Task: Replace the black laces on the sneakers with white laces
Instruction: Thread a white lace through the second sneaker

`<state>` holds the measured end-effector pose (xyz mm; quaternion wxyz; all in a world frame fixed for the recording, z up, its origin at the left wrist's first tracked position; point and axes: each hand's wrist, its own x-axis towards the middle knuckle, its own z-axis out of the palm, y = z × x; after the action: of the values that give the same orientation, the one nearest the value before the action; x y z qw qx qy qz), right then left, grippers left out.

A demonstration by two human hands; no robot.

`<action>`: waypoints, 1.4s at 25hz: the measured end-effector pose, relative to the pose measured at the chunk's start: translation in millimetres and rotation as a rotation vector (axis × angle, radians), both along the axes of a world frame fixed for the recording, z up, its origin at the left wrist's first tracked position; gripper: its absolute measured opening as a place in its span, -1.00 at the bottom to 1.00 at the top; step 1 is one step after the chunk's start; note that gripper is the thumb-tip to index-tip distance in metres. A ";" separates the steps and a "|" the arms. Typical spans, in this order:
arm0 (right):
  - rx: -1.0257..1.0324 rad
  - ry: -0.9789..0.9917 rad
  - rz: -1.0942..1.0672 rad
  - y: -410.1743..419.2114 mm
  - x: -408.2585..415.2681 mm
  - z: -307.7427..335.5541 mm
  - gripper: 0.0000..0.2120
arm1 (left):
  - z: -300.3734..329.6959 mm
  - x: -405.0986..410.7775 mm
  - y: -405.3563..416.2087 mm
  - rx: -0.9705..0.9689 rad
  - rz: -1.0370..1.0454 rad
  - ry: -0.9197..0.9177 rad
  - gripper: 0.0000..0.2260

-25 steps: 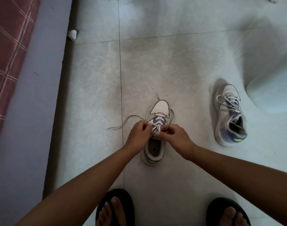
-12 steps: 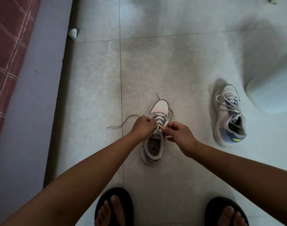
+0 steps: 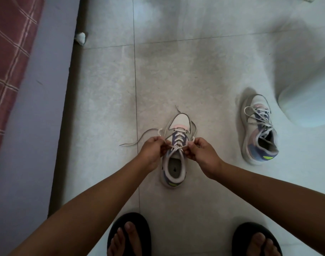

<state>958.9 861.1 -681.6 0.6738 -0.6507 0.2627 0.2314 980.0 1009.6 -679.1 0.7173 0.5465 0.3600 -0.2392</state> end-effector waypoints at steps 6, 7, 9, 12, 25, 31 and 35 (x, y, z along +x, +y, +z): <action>-0.079 -0.097 0.069 -3.6 -3.1 2.3 -0.85 | 7.1 -4.6 0.7 0.067 -0.071 -0.064 -0.85; -0.120 -0.148 0.135 -5.5 -2.6 4.9 -0.86 | 10.2 -3.6 2.4 0.074 -0.121 -0.097 -0.86; -0.200 -0.247 0.238 -8.4 -3.1 9.5 -0.88 | 16.2 -3.4 7.0 0.090 -0.210 -0.169 -0.85; -0.183 -0.294 0.240 -12.4 -7.3 11.6 -0.91 | 17.6 -8.4 10.9 0.115 -0.291 -0.245 -0.83; 0.247 0.130 -0.217 -8.9 -11.4 14.6 -0.84 | 13.7 -15.4 -1.7 -0.029 0.116 0.040 -0.81; 0.352 0.067 -0.206 -14.8 5.1 19.4 -0.89 | 14.7 -14.0 1.1 -0.040 -0.072 -0.001 -0.87; 0.331 0.166 -0.255 -14.7 12.9 14.0 -0.88 | 11.5 -12.3 -6.5 -0.006 -0.015 0.080 -0.83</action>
<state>971.8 846.4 -667.6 0.7711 -0.4716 0.3559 0.2372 967.7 1003.1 -667.6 0.7021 0.5371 0.3837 -0.2671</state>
